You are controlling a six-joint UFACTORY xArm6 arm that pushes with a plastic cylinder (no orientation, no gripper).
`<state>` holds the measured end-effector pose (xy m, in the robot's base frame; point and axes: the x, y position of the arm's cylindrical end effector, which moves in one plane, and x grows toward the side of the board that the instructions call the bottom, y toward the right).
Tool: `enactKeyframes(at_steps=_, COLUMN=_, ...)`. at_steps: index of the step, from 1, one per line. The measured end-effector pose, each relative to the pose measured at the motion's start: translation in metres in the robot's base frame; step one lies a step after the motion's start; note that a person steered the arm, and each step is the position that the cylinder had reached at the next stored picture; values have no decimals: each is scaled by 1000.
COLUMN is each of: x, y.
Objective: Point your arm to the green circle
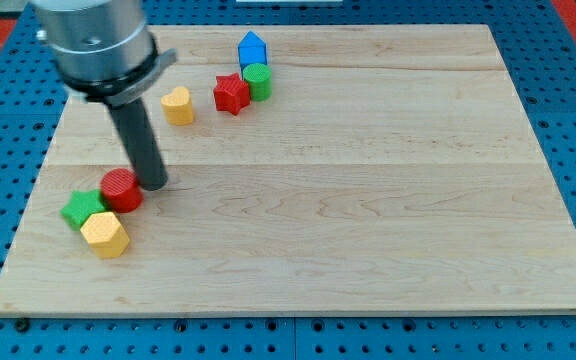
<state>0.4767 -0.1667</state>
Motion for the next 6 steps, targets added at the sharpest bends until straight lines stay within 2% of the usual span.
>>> enactKeyframes(at_steps=1, x=-8, y=-30)
enactKeyframes(at_steps=2, x=-55, y=24)
enactKeyframes(at_steps=3, x=-70, y=121)
enactKeyframes(at_steps=4, x=-128, y=145)
enactKeyframes(at_steps=5, x=-168, y=121)
enactKeyframes(at_steps=6, x=-150, y=77)
